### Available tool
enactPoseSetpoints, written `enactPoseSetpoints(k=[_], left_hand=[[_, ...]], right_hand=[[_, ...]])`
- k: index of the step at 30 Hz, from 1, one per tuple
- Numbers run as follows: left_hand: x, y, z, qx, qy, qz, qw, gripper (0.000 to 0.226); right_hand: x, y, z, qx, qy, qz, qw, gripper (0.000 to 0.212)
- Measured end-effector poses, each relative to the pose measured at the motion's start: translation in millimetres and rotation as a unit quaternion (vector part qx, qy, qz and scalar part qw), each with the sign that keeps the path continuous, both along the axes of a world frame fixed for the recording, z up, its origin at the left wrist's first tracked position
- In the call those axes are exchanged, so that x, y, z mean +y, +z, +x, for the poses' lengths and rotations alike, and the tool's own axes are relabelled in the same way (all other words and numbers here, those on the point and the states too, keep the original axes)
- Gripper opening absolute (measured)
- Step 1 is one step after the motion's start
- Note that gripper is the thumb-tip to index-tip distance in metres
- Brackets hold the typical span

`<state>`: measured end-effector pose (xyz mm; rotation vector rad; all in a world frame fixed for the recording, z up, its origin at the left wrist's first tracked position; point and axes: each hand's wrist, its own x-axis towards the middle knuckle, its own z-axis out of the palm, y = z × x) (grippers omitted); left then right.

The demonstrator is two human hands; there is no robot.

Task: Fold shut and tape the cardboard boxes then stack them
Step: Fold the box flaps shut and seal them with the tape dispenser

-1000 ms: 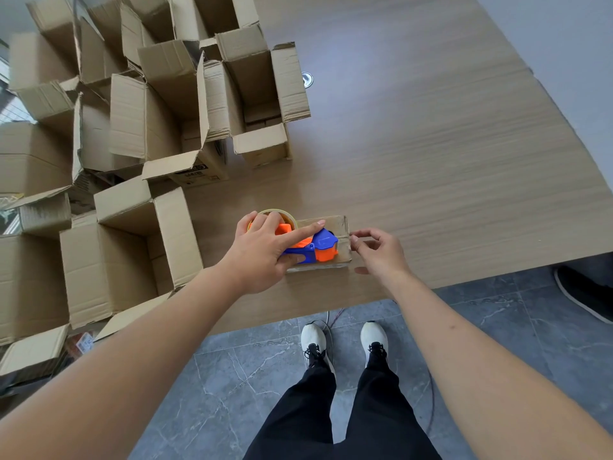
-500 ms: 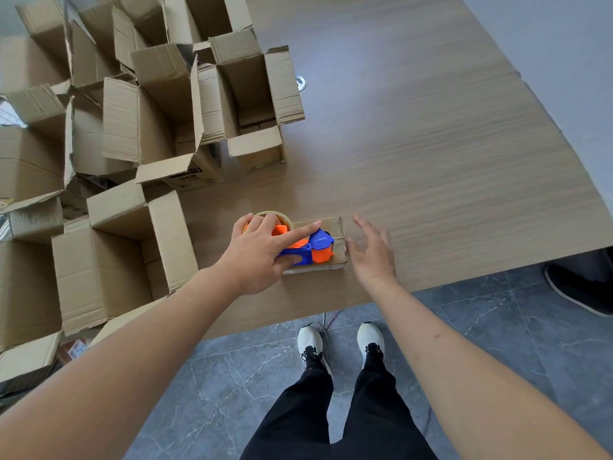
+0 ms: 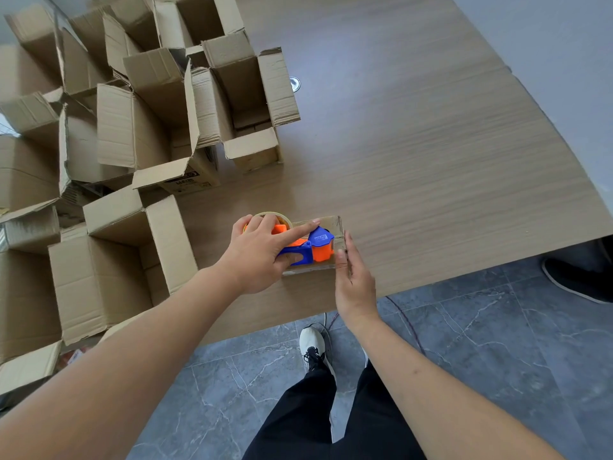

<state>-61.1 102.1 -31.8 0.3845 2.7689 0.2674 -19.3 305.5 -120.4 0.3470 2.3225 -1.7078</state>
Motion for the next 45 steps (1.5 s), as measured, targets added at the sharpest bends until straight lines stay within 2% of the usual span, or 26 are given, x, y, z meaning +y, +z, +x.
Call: enactPoseSetpoints(k=[7, 10, 16, 19, 21, 26, 28, 32, 34, 40, 45], left_hand=[[1.5, 0.5, -1.4, -0.008, 0.004, -0.003, 1.0, 0.064], [2.1, 4.1, -4.8, -0.028, 0.012, 0.002, 1.0, 0.062], [0.0, 30.2, -32.2, -0.117, 0.011, 0.024, 0.993, 0.048], [-13.8, 40.4, -38.1, -0.2, 0.069, 0.08, 0.974, 0.043], [-24.8, 44.0, -34.4, -0.222, 0.095, 0.091, 0.966, 0.041], [-32.3, 39.3, -18.9, -0.221, 0.124, 0.093, 0.963, 0.043], [-31.3, 35.5, -17.2, -0.221, 0.137, 0.099, 0.96, 0.042], [-28.0, 30.1, -17.1, -0.224, 0.139, 0.104, 0.959, 0.04], [-26.5, 28.7, -17.4, -0.228, 0.14, 0.103, 0.958, 0.04], [-24.0, 32.0, -16.1, -0.239, 0.159, 0.121, 0.95, 0.038], [-12.4, 38.4, -23.1, -0.241, 0.164, 0.163, 0.943, 0.039]], right_hand=[[1.7, 2.7, -2.4, -0.033, 0.026, -0.055, 0.998, 0.059], [2.6, 2.1, -5.3, -0.03, 0.014, -0.061, 0.998, 0.056], [-17.5, 13.4, -13.5, -0.056, -0.161, -0.124, 0.978, 0.042], [-26.5, 21.7, -17.4, -0.058, -0.206, -0.079, 0.974, 0.036], [-29.8, 25.7, -17.2, -0.043, -0.204, -0.025, 0.978, 0.03], [-24.1, 32.4, -18.3, -0.033, -0.089, 0.075, 0.993, 0.016], [-16.3, 34.1, -20.0, -0.05, -0.037, 0.085, 0.994, 0.023], [-7.7, 36.8, -20.0, -0.086, 0.064, 0.082, 0.991, 0.079], [-6.8, 34.7, -17.7, -0.094, 0.103, 0.081, 0.987, 0.09], [-14.8, 33.4, -12.9, -0.079, 0.057, 0.098, 0.99, 0.049], [-26.2, 38.1, -17.7, -0.066, -0.023, 0.123, 0.99, 0.041]])
